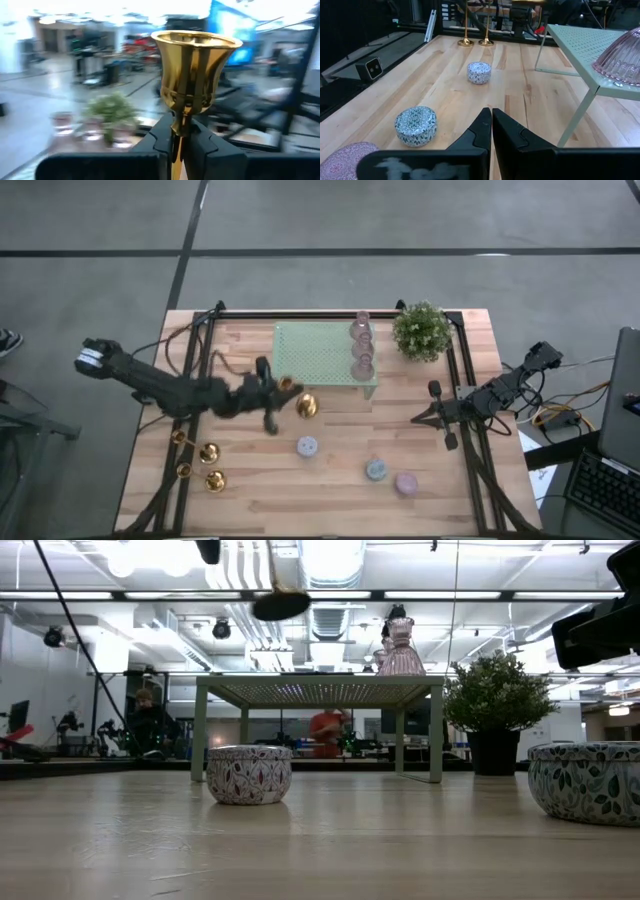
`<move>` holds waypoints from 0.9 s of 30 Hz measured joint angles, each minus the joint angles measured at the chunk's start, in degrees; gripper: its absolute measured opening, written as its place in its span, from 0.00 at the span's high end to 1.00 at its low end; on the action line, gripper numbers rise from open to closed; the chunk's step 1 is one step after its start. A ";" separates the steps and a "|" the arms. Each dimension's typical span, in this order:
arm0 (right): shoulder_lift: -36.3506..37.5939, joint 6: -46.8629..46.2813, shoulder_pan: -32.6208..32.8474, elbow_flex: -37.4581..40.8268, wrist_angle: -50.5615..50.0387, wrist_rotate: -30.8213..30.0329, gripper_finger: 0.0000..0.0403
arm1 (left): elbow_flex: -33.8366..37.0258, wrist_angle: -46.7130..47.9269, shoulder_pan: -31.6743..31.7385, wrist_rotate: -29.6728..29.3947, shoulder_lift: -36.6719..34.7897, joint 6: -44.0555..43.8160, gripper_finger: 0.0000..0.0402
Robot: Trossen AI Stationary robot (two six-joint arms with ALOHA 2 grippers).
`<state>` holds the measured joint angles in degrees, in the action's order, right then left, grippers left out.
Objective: Pick & Place candle stick holders
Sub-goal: Put the bottom right gold candle holder on the shelf
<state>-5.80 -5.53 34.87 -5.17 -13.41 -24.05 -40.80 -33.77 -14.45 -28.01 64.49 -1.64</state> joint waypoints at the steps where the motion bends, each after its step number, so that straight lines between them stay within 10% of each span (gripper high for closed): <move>1: 0.00 0.00 0.00 0.00 0.00 0.00 0.98 | -1.55 1.99 2.15 -0.06 0.60 -0.68 0.93; 14: -0.02 0.14 -0.01 0.00 0.00 0.00 0.98 | -16.42 6.79 25.00 9.01 15.50 -4.31 0.93; 27: -0.02 0.04 0.00 0.00 0.00 0.00 0.98 | -28.90 6.98 32.85 11.08 29.69 -4.27 0.92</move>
<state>-5.82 -5.49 34.87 -5.17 -13.41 -24.05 -69.70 -26.80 18.40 -16.93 94.18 -5.91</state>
